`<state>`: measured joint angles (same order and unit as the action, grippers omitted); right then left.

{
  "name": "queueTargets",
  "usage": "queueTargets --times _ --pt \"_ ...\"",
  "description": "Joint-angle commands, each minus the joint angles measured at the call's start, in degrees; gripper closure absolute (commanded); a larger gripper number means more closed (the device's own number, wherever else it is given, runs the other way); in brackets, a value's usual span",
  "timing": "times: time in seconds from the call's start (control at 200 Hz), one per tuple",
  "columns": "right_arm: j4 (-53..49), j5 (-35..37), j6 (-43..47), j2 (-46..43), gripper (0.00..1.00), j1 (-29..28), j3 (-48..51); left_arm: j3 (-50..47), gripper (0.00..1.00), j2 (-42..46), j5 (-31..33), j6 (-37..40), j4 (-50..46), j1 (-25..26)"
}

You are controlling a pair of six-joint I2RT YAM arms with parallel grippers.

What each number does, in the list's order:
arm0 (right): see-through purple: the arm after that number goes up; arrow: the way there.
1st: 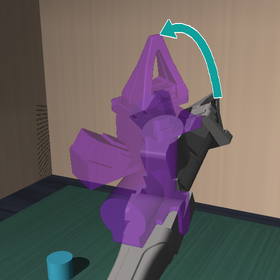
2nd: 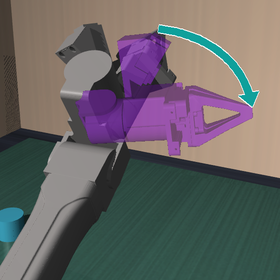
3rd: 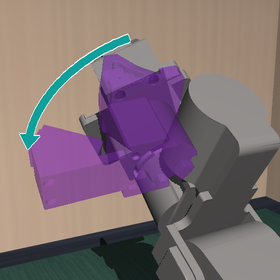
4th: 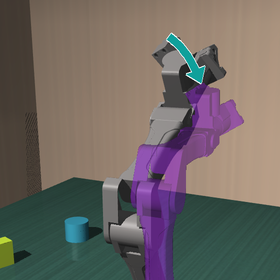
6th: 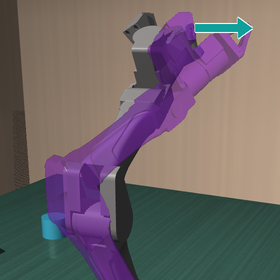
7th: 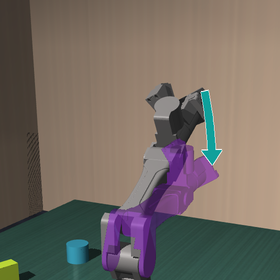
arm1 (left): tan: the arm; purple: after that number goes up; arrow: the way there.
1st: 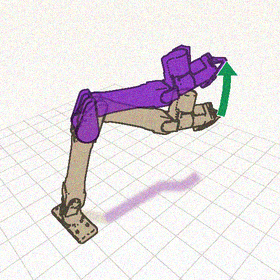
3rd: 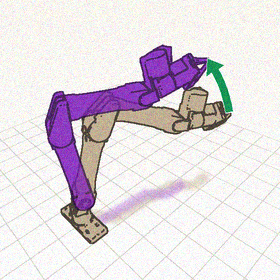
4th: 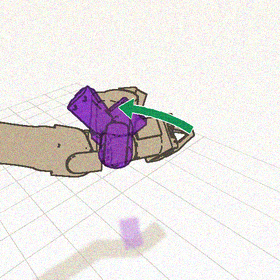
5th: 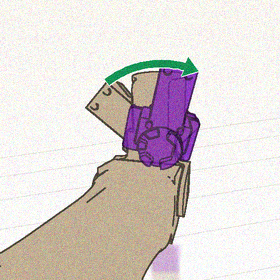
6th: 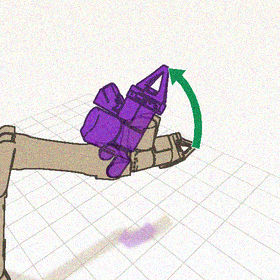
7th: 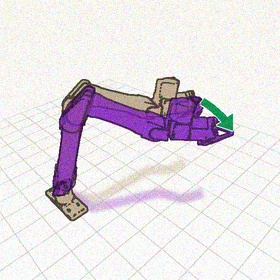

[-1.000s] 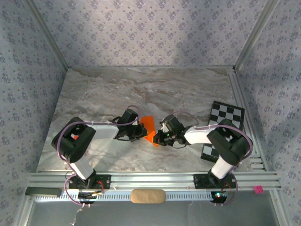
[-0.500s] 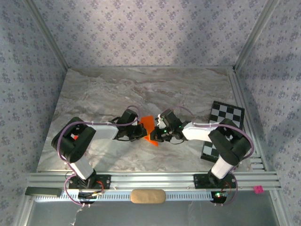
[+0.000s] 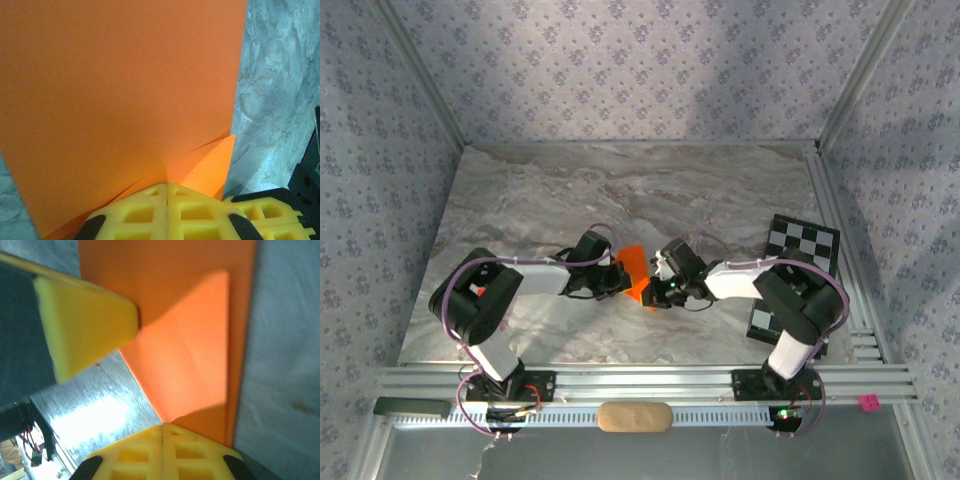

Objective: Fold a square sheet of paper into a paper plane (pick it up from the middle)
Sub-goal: Third fold the triangle at the center of the table.

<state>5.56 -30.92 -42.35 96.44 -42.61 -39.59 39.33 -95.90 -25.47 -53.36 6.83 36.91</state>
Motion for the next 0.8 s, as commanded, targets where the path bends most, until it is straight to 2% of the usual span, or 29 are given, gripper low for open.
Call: queueTargets --times 0.0,0.255,0.47,0.57,0.795 --pt "-4.2 -0.3 1.2 -1.8 0.96 0.0 3.3 -0.9 0.97 -2.0 2.9 1.6 -4.1 -1.5" --pt "-4.3 -0.3 1.4 -6.7 0.96 1.4 7.3 -0.9 0.97 -2.5 2.4 1.9 -3.7 -1.6" --pt "-4.4 -1.4 1.5 -12.4 0.95 1.5 4.7 -0.4 0.97 -2.8 0.6 4.8 -3.3 -1.7" --pt "-5.1 0.4 1.5 -11.5 0.95 2.0 2.8 0.8 0.97 -2.9 0.1 7.6 -4.6 -1.6" --pt "-2.8 -0.3 -0.1 -5.2 0.95 2.4 -1.8 3.4 0.97 -2.7 -0.9 12.5 -8.1 -1.6"
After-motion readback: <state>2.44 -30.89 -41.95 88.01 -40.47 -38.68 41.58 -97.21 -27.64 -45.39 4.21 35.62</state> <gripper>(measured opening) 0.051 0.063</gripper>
